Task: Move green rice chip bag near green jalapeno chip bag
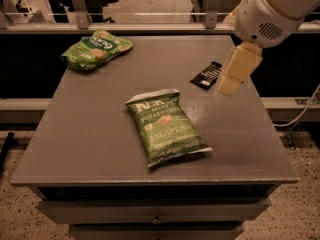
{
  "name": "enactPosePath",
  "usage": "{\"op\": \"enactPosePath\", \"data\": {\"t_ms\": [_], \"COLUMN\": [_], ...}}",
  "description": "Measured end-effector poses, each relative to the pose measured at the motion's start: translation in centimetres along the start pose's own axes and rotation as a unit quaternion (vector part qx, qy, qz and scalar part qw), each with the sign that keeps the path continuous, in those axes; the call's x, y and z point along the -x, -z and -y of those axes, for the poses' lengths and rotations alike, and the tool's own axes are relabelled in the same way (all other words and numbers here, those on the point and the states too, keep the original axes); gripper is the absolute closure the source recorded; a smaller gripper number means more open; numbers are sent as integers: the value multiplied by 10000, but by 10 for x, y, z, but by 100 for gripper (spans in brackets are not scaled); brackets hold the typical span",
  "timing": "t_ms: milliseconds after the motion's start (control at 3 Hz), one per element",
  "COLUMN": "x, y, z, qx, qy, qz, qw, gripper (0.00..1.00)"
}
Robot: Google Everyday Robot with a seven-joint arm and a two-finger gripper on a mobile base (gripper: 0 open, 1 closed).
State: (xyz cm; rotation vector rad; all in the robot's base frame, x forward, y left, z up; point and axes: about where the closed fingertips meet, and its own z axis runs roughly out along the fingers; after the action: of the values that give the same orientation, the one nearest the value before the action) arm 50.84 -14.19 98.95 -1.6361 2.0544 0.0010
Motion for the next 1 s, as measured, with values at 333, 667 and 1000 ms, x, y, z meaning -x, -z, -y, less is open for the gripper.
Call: {"op": "enactPosePath", "data": {"t_ms": [333,667,1000], "x": [58,58,87], "y": [-27,-27,-52], "z": [21,21,29], "qx": [-5,-3,59], "qy": [-5,1,-63], "qz": [639,651,1064], "qw": [9980,9979,9943], "gripper": [0,0,0]}}
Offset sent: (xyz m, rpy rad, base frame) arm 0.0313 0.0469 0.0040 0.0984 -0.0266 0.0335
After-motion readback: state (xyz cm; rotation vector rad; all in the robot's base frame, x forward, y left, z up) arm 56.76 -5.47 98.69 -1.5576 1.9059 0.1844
